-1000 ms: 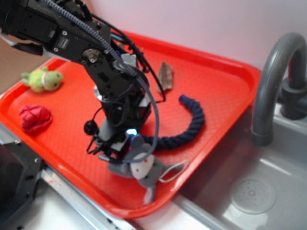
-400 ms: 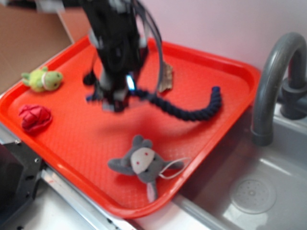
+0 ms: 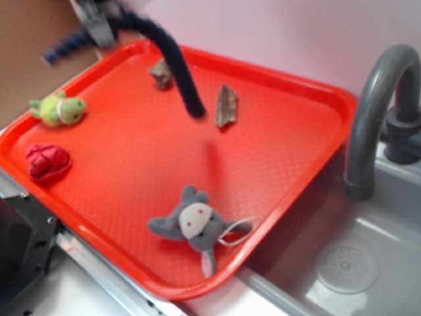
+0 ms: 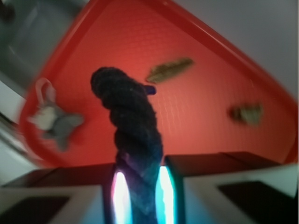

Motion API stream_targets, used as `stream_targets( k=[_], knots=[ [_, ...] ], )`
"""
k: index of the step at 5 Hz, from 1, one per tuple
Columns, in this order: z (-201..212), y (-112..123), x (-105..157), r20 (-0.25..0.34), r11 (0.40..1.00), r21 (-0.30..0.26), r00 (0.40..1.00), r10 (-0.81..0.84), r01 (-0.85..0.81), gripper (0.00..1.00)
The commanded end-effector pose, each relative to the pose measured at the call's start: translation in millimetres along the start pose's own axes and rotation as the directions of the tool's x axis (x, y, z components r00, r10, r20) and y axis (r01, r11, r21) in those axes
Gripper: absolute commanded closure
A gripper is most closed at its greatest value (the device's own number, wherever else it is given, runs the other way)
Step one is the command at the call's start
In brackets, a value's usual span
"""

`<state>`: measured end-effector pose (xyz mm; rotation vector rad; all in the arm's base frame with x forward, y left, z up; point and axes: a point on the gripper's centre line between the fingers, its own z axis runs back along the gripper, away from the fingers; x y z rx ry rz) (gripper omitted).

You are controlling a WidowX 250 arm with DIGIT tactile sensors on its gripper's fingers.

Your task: Grab the blue rope.

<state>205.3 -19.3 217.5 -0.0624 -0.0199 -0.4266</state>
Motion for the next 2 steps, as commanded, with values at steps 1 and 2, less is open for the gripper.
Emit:
stream_targets(
  k=[1,2],
  knots=[
    [25,-16,-20,0.178,0.885,0.034,0.874,0.452,-0.465,1.0],
    [22,-19,-9,0.067,0.84,0.1,0.846,0.529,-0.534,1.0]
  ],
)
